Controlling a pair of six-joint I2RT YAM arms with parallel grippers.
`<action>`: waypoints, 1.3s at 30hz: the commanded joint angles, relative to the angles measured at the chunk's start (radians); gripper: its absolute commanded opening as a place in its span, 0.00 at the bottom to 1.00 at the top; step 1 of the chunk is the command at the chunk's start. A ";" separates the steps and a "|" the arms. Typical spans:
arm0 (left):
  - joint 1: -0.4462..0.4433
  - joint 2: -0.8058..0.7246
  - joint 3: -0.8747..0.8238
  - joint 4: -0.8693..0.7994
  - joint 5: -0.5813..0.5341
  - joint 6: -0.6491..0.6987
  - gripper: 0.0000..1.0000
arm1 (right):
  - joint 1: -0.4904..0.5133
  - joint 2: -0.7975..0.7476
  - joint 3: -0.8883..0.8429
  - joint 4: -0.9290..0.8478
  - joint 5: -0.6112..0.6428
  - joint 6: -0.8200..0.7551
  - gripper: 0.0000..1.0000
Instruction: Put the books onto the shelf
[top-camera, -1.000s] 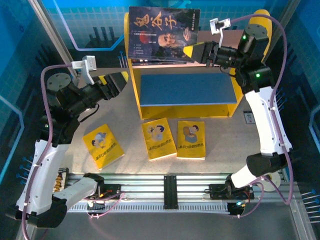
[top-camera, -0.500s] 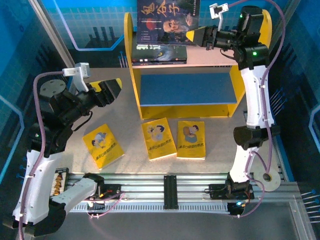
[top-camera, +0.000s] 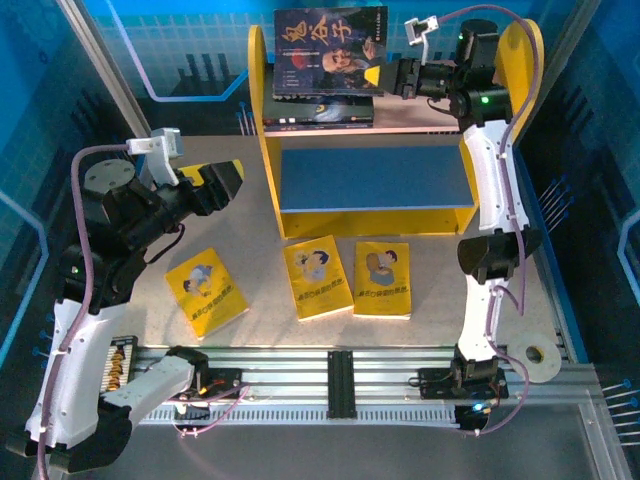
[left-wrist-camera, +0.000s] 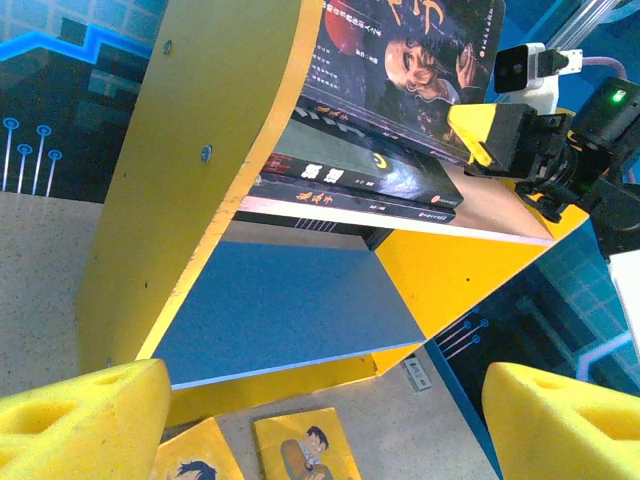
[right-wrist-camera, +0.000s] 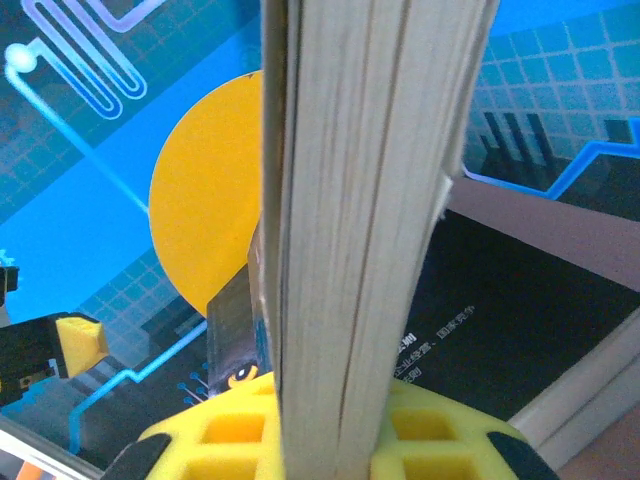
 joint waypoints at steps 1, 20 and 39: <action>0.000 0.001 -0.014 -0.008 -0.020 0.028 0.82 | -0.010 0.011 0.052 0.142 -0.083 0.070 0.07; 0.000 -0.005 -0.022 -0.001 -0.026 0.025 0.83 | 0.031 0.007 0.096 -0.157 -0.059 -0.205 0.08; 0.000 -0.002 -0.026 0.004 -0.025 0.024 0.84 | 0.050 0.003 0.098 -0.293 -0.074 -0.338 0.06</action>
